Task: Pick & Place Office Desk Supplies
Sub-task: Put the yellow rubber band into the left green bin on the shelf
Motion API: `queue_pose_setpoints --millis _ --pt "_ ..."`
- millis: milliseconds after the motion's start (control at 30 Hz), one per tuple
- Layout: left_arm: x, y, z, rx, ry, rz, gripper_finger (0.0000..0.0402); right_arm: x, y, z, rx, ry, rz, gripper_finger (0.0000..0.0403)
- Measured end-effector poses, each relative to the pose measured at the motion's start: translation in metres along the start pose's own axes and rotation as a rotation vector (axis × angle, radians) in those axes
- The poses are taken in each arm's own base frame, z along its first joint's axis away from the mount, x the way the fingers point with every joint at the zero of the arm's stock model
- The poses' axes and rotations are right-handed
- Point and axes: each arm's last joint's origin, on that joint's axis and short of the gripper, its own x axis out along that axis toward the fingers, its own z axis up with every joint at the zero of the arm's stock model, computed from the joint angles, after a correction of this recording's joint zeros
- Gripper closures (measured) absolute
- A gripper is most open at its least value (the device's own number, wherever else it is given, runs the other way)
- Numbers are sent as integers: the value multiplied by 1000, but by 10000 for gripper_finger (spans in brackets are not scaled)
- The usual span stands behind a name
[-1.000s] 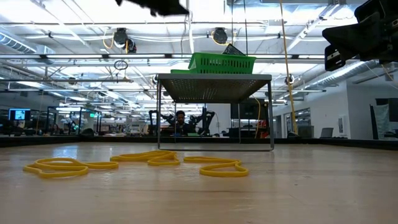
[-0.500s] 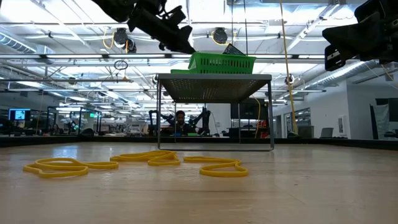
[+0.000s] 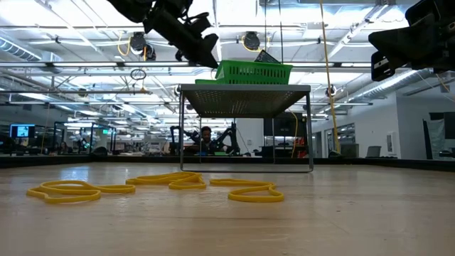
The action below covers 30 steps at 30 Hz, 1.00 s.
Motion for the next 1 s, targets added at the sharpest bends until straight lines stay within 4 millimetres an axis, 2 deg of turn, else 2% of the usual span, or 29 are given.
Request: queue_pose_setpoints --millis 200,267,367,467,600,700,833,1000 --pt "-4 -2 -4 -79 63 -4 265 0 0 0 0 0 0 403" --pt "-12 -3 -5 -65 101 -25 231 0 0 0 0 0 0 403" --pt "-36 -9 6 -33 85 -120 193 0 0 0 0 0 0 403" --pt "-69 -20 14 -61 91 -288 172 0 0 0 0 0 0 403" --pt "-109 -46 12 -104 211 -543 166 0 0 0 0 0 0 403" --pt "-130 -75 -4 -77 339 -640 167 0 0 0 0 0 0 403" --pt "-145 -117 -28 -23 407 -694 169 0 0 0 0 0 0 403" --pt "-155 -157 -56 -9 389 -717 167 0 0 0 0 0 0 403"
